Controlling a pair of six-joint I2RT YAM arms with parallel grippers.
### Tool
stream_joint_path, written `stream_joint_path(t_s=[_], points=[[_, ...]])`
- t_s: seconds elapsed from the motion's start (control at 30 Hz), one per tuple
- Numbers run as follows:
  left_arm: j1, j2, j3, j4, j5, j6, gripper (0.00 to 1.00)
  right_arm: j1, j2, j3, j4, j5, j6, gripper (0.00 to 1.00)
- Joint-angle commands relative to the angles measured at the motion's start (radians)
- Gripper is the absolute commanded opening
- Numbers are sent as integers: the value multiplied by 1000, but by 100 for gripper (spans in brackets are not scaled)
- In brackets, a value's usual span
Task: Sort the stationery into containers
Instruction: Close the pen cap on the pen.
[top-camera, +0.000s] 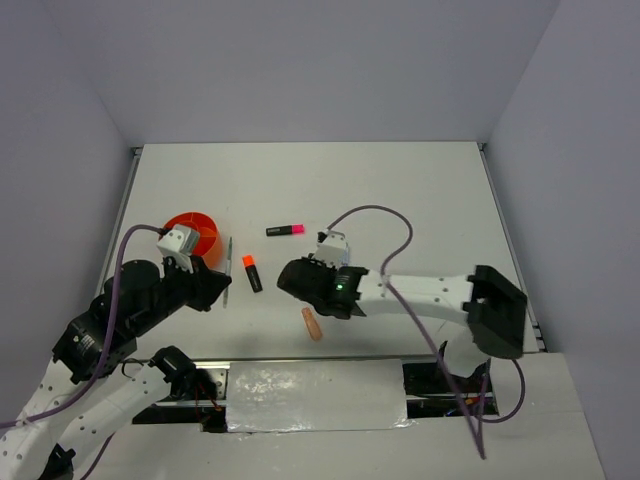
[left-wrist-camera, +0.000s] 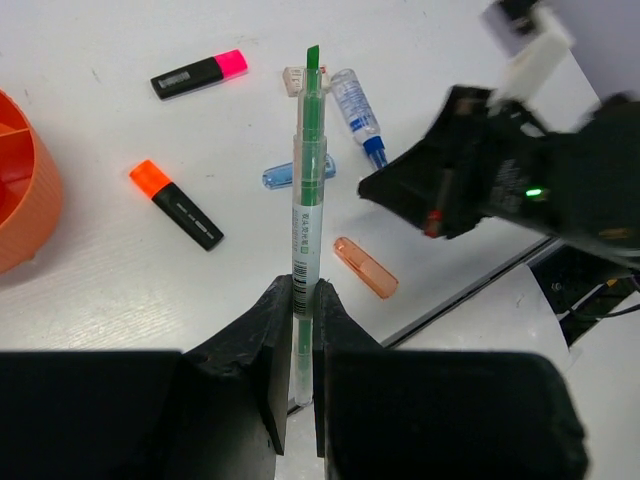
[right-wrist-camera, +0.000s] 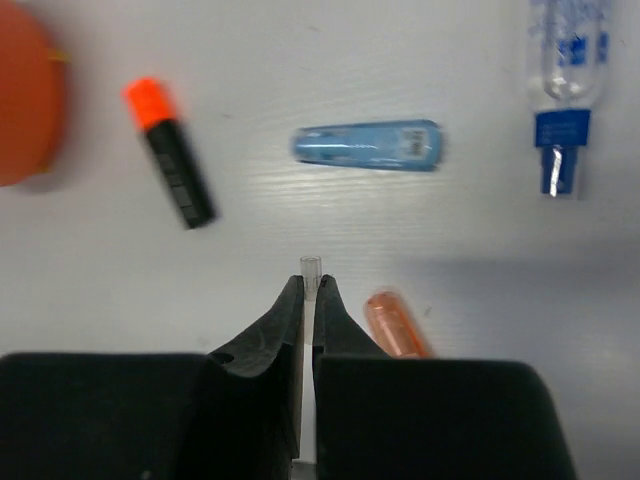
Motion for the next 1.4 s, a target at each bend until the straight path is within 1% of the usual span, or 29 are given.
stream_joint_path(t_s=[0.0, 0.03, 0.07, 0.1, 0.13, 0.17, 0.2, 0.23, 0.27, 0.33, 0.37, 0.5, 0.53, 0.6, 0.67, 0.73, 0.87, 1.03, 1.13, 1.37], points=[[-4, -6, 16, 64, 54, -4, 0, 17, -210, -105, 151, 77, -111, 0], [-4, -8, 12, 81, 91, -14, 0, 17, -256, -133, 272, 80, -162, 0], [-4, -12, 4, 133, 125, -25, 0, 18, -355, -161, 328, 88, -206, 0], [-4, -17, -23, 170, 163, -56, 0, 17, -403, -204, 372, 101, -277, 0], [-4, -29, -42, 208, 237, -71, 0, 17, -446, -222, 415, 109, -306, 0], [-4, -40, -62, 307, 277, -88, 0, 17, -531, -244, 518, 111, -375, 0], [-4, -49, -111, 359, 311, -120, 0, 17, -572, -288, 587, 100, -414, 0], [-4, -63, -135, 409, 372, -137, 0, 17, -607, -308, 709, 92, -455, 2], [-4, -67, -184, 514, 398, -168, 0, 17, -667, -336, 763, 83, -531, 3], [-4, -71, -229, 606, 455, -200, 0, 18, -709, -347, 888, 59, -602, 3], [-4, -67, -249, 650, 469, -215, 0, 20, -735, -347, 913, 52, -656, 3], [-5, -46, -367, 909, 541, -304, 0, 17, -773, -338, 1035, 9, -753, 2], [-4, -37, -384, 946, 555, -318, 0, 17, -775, -341, 1105, -29, -774, 2], [-5, -23, -413, 1003, 588, -349, 0, 17, -775, -322, 1128, -56, -807, 2], [-5, -6, -429, 1063, 614, -373, 0, 17, -755, -273, 1082, -73, -804, 2], [-4, 5, -432, 1094, 627, -381, 0, 17, -733, -262, 1086, -90, -808, 2], [-5, 2, -426, 1086, 632, -373, 0, 17, -701, -249, 1074, -136, -790, 3], [-7, 5, -427, 1108, 685, -376, 0, 17, -661, -258, 1109, -214, -796, 3], [-7, 15, -429, 1105, 691, -373, 0, 17, -641, -239, 1103, -254, -799, 3], [-7, 29, -443, 1123, 701, -378, 0, 17, -620, -230, 1082, -265, -796, 3]])
